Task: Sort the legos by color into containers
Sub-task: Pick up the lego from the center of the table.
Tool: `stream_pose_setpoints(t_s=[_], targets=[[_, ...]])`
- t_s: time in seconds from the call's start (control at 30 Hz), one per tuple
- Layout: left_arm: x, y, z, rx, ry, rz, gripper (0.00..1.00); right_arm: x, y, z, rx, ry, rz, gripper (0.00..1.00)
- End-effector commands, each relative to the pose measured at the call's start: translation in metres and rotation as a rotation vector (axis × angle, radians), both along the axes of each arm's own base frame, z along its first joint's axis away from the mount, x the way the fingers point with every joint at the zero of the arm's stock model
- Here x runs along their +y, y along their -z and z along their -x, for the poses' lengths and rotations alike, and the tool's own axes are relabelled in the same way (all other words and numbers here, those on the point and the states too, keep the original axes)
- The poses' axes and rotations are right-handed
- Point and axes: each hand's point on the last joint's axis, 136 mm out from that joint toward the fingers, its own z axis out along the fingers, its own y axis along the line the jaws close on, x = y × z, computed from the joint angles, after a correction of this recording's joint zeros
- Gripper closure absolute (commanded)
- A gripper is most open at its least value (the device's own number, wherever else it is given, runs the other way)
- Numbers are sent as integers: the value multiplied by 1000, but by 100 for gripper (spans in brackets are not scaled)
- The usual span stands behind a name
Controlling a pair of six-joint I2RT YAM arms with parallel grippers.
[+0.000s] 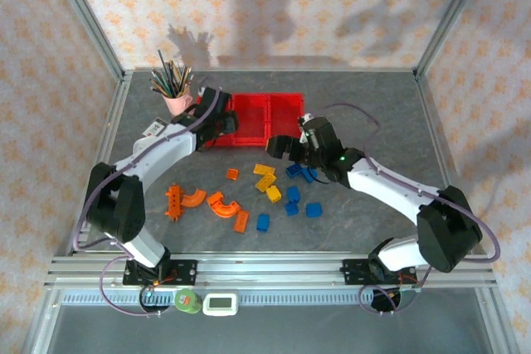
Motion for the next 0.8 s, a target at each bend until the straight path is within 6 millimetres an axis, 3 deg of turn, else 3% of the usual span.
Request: stream_pose_setpoints(t_s=[0.0, 0.2, 0.37, 0.57, 0.77], targets=[[-27, 11, 30, 26, 55, 42, 44, -19, 13, 13, 15, 10, 57, 0], [-64, 39, 73, 87, 109, 63, 41, -33, 33, 29, 66, 7, 51, 0], [-90, 64, 91, 125, 96, 105, 37, -46, 46, 34, 90, 33, 28, 0], [-122, 87, 100, 172, 198, 83, 30, -56, 56, 36, 99, 46, 50, 0], [-129, 107, 94, 208, 211, 22, 28, -57, 57, 35, 92, 50, 48, 0]])
